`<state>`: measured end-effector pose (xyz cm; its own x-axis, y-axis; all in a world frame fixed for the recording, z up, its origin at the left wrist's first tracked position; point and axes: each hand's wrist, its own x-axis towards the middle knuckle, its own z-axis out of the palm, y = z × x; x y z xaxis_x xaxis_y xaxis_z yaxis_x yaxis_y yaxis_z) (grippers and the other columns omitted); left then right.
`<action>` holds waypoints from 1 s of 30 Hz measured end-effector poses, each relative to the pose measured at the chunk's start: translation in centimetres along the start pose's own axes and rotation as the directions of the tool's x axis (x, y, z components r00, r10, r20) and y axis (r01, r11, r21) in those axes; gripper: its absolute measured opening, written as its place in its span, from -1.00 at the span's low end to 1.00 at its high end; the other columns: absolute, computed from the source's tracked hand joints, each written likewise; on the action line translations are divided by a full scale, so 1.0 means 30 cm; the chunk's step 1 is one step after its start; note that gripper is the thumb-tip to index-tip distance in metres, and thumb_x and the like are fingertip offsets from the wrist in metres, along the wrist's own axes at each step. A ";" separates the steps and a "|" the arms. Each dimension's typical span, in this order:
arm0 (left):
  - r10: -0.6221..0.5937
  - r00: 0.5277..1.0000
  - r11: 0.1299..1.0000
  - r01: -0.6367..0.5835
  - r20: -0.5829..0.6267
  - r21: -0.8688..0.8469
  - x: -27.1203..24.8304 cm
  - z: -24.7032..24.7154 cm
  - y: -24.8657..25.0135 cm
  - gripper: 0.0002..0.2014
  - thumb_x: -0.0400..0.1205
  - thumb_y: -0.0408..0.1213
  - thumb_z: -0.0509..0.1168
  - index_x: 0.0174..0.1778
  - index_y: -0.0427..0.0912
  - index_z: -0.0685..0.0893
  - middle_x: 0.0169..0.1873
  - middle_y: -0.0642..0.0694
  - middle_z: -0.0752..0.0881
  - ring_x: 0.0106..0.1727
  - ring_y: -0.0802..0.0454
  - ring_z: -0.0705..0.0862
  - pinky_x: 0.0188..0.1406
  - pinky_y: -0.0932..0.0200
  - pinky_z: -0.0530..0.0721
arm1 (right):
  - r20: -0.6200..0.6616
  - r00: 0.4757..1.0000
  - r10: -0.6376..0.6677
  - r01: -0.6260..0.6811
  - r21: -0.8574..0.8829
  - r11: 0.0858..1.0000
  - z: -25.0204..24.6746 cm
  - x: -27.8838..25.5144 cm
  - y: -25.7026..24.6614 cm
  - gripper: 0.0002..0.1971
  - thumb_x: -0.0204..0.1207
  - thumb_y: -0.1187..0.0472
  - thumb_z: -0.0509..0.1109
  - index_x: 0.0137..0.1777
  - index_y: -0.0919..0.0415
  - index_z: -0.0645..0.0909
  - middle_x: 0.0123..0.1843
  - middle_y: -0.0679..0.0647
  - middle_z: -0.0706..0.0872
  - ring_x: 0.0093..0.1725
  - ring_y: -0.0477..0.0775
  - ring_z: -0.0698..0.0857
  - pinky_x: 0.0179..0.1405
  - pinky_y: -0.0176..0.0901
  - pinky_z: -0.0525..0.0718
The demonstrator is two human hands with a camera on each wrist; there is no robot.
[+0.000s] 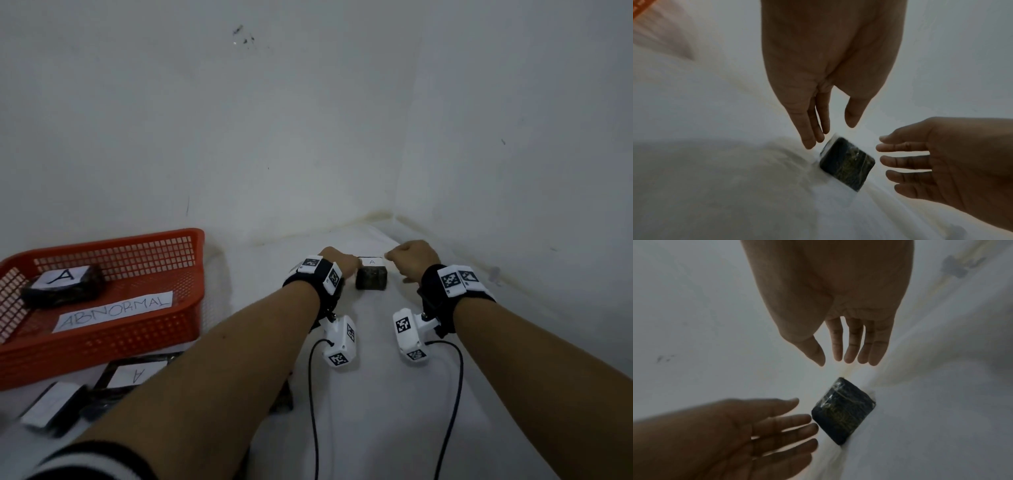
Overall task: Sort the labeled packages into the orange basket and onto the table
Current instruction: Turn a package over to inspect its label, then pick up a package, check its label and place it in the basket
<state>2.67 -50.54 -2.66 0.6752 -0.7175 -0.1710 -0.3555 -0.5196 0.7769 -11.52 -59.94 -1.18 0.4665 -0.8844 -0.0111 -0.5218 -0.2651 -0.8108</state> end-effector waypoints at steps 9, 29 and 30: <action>0.332 0.943 0.838 -0.297 0.005 0.458 -0.418 -0.348 -0.033 -0.57 0.73 -0.08 0.37 0.48 -0.19 0.70 0.39 -0.10 0.75 0.43 -0.08 0.69 0.36 0.12 0.62 | 0.196 0.901 -0.387 0.429 -0.277 0.860 0.085 -0.336 -0.255 -0.37 0.63 -0.02 0.44 0.67 0.09 0.43 0.48 0.14 0.68 0.37 0.23 0.72 0.28 -0.02 0.65; 0.184 0.978 0.749 -0.077 -0.095 0.658 -1.098 -0.938 -0.752 -0.62 0.58 -0.02 0.50 0.28 -0.07 0.75 0.10 -0.01 0.83 0.08 0.01 0.80 0.17 -0.01 0.79 | 0.559 0.520 -0.645 0.833 -0.164 0.529 0.635 -1.067 -0.568 -0.06 0.22 -0.54 0.30 0.59 -0.10 0.45 0.47 -0.04 0.63 0.46 0.10 0.58 0.42 0.25 0.64; 0.191 0.977 0.741 -0.081 -0.093 0.666 -1.098 -0.940 -0.778 -0.55 0.55 0.03 0.50 0.33 -0.05 0.73 0.15 -0.01 0.83 0.12 -0.01 0.79 0.21 -0.04 0.78 | 0.571 0.516 -0.638 0.836 -0.173 0.521 0.654 -1.080 -0.566 -0.06 0.19 -0.53 0.30 0.57 -0.10 0.46 0.45 -0.05 0.64 0.43 0.11 0.59 0.40 0.25 0.65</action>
<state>6.96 -1.70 1.91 0.6521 -0.7572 0.0372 -0.7490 -0.6359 0.1858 -3.77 -19.25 1.47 0.9818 -0.0676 0.1774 -0.0052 -0.9437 -0.3308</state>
